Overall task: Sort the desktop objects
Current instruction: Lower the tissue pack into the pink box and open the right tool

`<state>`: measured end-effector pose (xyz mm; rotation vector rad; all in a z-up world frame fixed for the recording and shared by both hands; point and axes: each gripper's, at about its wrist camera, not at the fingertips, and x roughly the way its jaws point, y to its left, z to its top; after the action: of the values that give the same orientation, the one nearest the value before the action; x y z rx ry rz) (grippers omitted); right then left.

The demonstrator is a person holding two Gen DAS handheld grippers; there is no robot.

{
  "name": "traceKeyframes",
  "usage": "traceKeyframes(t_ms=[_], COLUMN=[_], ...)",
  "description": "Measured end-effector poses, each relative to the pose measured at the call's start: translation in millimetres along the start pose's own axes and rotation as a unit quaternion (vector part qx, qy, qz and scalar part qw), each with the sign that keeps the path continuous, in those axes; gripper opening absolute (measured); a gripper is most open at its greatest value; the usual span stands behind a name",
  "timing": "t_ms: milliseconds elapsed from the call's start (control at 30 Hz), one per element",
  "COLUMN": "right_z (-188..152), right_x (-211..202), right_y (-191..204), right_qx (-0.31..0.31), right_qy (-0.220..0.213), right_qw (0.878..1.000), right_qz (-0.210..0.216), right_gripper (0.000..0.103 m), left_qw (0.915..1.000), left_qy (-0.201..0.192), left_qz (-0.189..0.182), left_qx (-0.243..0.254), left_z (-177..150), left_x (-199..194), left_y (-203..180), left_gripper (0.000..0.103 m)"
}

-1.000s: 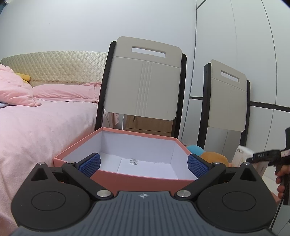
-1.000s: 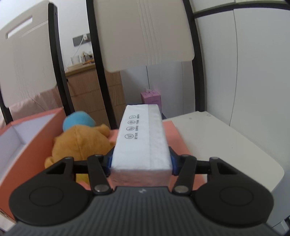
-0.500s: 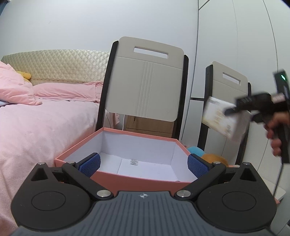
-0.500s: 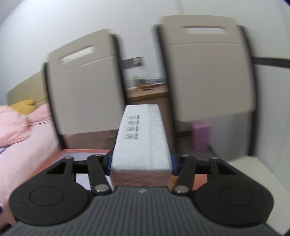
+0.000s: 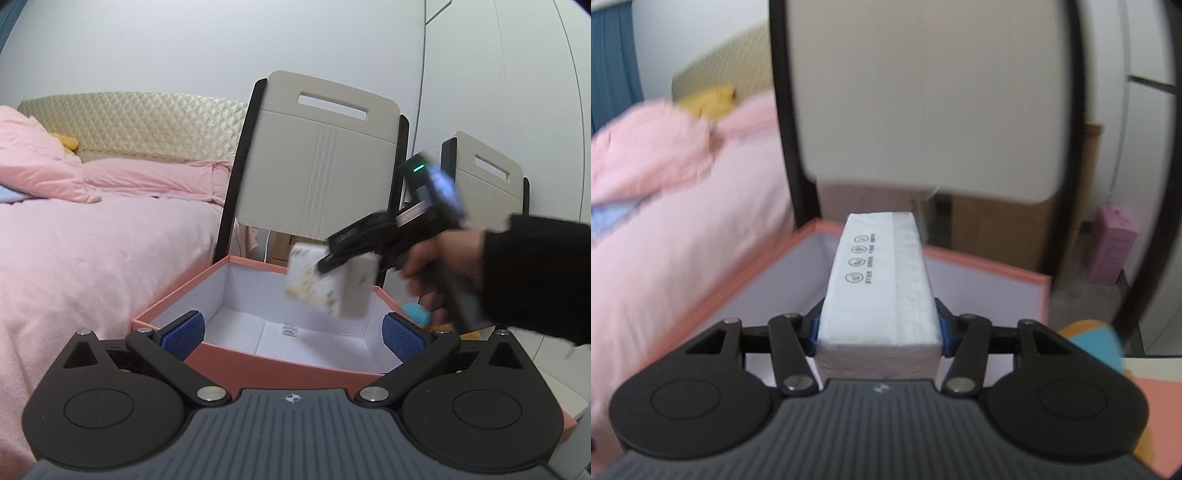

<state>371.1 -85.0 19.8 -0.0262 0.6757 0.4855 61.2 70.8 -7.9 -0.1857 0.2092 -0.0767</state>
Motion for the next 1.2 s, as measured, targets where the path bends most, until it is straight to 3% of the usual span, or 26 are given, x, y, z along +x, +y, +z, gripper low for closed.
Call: traceKeyframes(t_ms=[267, 533, 633, 700, 1200], right_z=[-12.8, -15.6, -13.7, -11.4, -18.3], right_x=[63.4, 65.7, 52.3, 38.5, -114.1], right_y=[-2.6, -4.9, -6.6, -7.1, -8.0], right_qx=[0.004, -0.001, 0.007, 0.008, 0.022], right_qy=[0.093, 0.126, 0.113, 0.101, 0.016], right_qw=[0.996, 0.992, 0.994, 0.995, 0.999], right_qz=[-0.004, -0.002, -0.001, -0.003, -0.024], right_gripper=[0.056, 0.061, 0.076, 0.081, 0.087], left_qw=[0.9999, 0.9999, 0.9999, 0.9999, 0.9996], left_qy=[0.006, 0.008, 0.011, 0.010, 0.017], left_qz=[-0.003, 0.002, 0.000, -0.003, -0.012], left_qx=[-0.008, -0.011, -0.010, -0.007, 0.018], left_z=[1.3, 2.8, 2.9, 2.8, -0.8], left_x=[-0.5, 4.9, 4.7, 4.4, 7.6], left_y=[4.2, 4.8, 3.3, 1.7, -11.1], left_gripper=[0.103, 0.103, 0.103, 0.103, 0.103])
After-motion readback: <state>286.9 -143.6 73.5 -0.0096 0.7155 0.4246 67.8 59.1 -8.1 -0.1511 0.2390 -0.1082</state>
